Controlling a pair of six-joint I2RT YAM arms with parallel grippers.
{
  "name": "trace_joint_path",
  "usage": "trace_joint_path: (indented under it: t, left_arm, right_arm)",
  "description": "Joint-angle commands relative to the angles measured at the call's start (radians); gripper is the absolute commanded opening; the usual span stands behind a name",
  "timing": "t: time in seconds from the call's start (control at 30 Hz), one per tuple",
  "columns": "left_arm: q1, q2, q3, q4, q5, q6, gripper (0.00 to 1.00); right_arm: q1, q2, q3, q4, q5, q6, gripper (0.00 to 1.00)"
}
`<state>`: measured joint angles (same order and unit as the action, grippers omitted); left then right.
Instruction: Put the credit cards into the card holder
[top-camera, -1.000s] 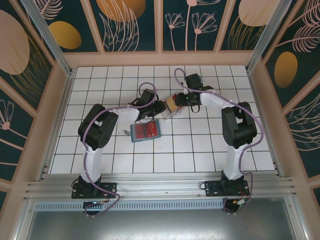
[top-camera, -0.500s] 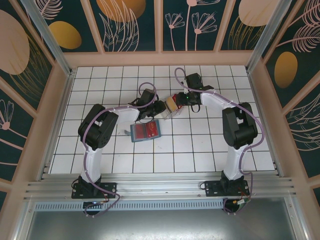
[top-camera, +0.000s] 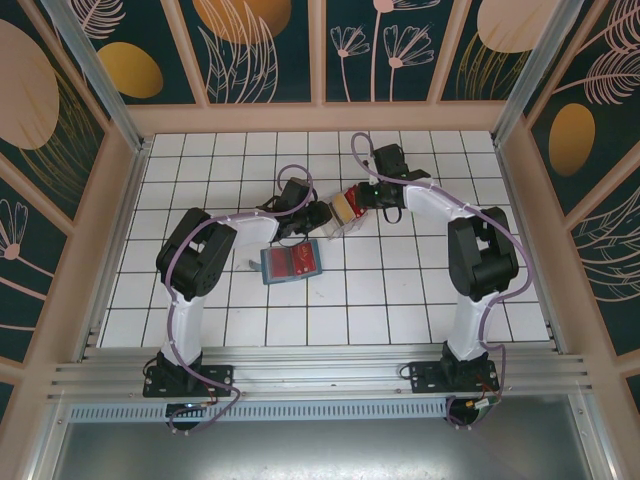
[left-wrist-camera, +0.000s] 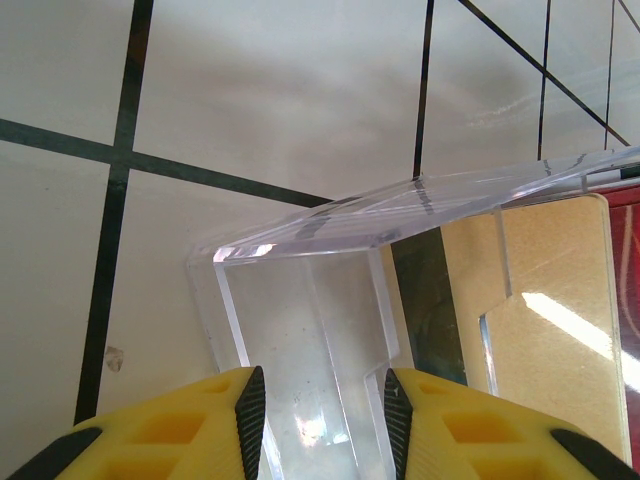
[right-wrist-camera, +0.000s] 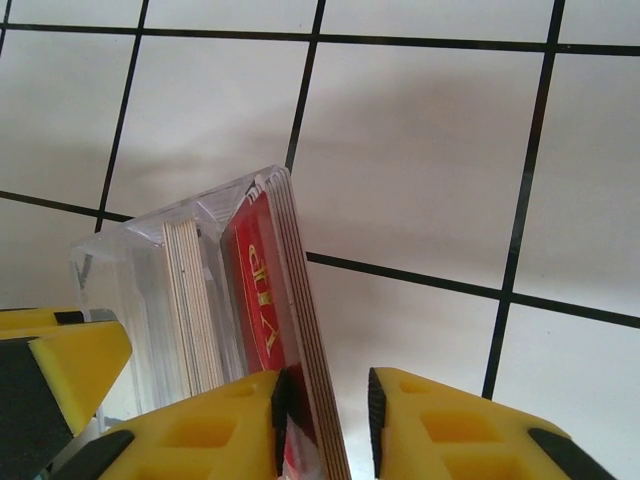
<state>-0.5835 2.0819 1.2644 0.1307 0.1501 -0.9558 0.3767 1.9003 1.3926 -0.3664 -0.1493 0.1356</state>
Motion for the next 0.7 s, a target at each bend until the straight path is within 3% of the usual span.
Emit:
trace_joint_path:
  t: [0.0, 0.23, 0.67]
  left_arm:
    - [0.001, 0.026, -0.023, -0.095, 0.002, -0.005, 0.38]
    - [0.001, 0.024, -0.025, -0.094, 0.002, -0.007, 0.39]
    - [0.001, 0.024, -0.026, -0.094, 0.003, -0.004, 0.39]
  right_arm:
    - [-0.011, -0.042, 0.006, -0.025, 0.027, -0.012, 0.26]
    - [-0.009, -0.046, 0.012, -0.032, 0.010, -0.014, 0.13]
    - [-0.004, -0.093, 0.022, -0.028, -0.026, -0.010, 0.10]
